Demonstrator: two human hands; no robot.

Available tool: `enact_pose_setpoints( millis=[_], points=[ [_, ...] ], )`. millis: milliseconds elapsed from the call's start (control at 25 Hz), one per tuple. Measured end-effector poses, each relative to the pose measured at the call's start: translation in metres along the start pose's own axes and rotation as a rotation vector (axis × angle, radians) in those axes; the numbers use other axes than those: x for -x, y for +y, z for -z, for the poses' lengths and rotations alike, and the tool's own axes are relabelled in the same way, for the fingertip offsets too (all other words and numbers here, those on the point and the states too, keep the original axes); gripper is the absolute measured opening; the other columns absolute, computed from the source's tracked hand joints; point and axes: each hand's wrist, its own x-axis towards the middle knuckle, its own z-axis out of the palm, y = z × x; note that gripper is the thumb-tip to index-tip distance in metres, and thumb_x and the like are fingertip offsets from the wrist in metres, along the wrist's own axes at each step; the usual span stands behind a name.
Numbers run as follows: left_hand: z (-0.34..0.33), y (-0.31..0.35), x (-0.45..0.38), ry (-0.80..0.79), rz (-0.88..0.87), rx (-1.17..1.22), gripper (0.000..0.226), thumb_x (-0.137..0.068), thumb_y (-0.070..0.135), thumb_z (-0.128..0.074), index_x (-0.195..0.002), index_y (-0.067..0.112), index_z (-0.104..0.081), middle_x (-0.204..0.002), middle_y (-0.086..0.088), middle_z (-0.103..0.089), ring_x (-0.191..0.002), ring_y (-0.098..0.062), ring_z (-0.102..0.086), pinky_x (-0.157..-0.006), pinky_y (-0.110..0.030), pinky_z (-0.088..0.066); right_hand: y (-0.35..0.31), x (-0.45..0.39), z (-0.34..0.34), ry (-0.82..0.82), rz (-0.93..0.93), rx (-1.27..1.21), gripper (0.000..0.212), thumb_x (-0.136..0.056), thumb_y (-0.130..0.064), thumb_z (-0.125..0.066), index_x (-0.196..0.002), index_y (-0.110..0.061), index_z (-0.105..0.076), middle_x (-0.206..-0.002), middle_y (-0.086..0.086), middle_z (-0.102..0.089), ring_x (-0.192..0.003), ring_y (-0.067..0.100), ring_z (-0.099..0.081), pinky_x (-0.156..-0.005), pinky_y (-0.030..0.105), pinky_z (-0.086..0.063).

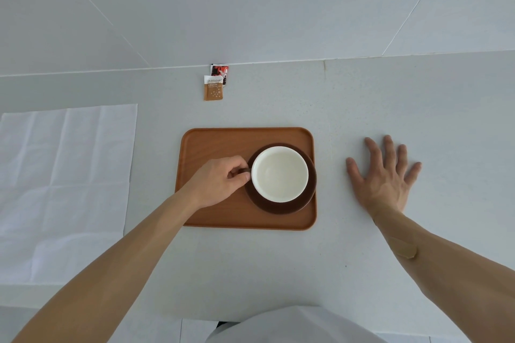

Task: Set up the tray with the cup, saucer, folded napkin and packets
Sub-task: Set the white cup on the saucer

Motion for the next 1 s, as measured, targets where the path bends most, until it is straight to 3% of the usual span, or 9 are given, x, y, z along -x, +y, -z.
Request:
enact_pose_setpoints(
  millis=[480, 640, 720, 840, 1000],
  points=[
    [-0.020, -0.008, 0.007, 0.131, -0.027, 0.038, 0.015, -0.097, 0.036, -0.050, -0.104, 0.026, -0.060, -0.092, 0.012, -0.062, -0.084, -0.005, -0.058, -0.070, -0.017, -0.045, 0.003, 0.000, 0.005, -0.042, 0.038, 0.000, 0.068, -0.088, -0.074, -0.025, -0.147, -0.042, -0.015, -0.164, -0.004, -0.005, -0.150, 0.024, 0.005, -0.117, 0.058, 0.009],
    [-0.026, -0.010, 0.013, 0.167, -0.002, 0.099, 0.020, -0.096, 0.041, -0.050, -0.112, 0.030, -0.057, -0.098, 0.016, -0.060, -0.090, -0.001, -0.057, -0.071, -0.015, -0.041, 0.007, -0.005, 0.020, -0.205, 0.073, -0.003, 0.075, -0.086, -0.074, -0.034, -0.150, -0.044, -0.008, -0.164, -0.005, 0.006, -0.150, 0.024, 0.013, -0.115, 0.057, 0.012],
    [-0.028, -0.010, 0.014, 0.176, 0.017, 0.124, 0.025, -0.096, 0.043, -0.050, -0.116, 0.030, -0.057, -0.104, 0.013, -0.060, -0.096, -0.004, -0.056, -0.075, -0.019, -0.041, 0.013, -0.005, 0.035, -0.297, 0.132, 0.079, 0.078, -0.087, -0.071, -0.040, -0.151, -0.043, -0.005, -0.164, -0.005, 0.008, -0.150, 0.024, 0.010, -0.118, 0.056, 0.002],
    [-0.032, -0.009, 0.019, 0.191, 0.064, 0.129, 0.034, -0.095, 0.046, -0.049, -0.125, 0.028, -0.054, -0.107, 0.012, -0.059, -0.103, -0.008, -0.056, -0.079, -0.024, -0.041, 0.017, 0.007, 0.058, -0.363, 0.173, 0.124, 0.072, -0.091, -0.060, -0.049, -0.151, -0.038, -0.017, -0.164, -0.004, -0.005, -0.150, 0.024, -0.006, -0.116, 0.053, -0.023],
    [-0.043, -0.015, 0.045, 0.246, 0.139, 0.083, 0.043, -0.092, 0.048, -0.054, -0.129, 0.026, -0.052, -0.116, 0.008, -0.059, -0.107, -0.013, -0.059, -0.083, -0.029, -0.047, 0.007, 0.064, 0.067, -0.418, 0.234, 0.168, 0.064, -0.092, -0.054, -0.050, -0.149, -0.034, -0.028, -0.162, -0.003, -0.017, -0.145, 0.023, -0.022, -0.112, 0.047, -0.032]
  ],
)
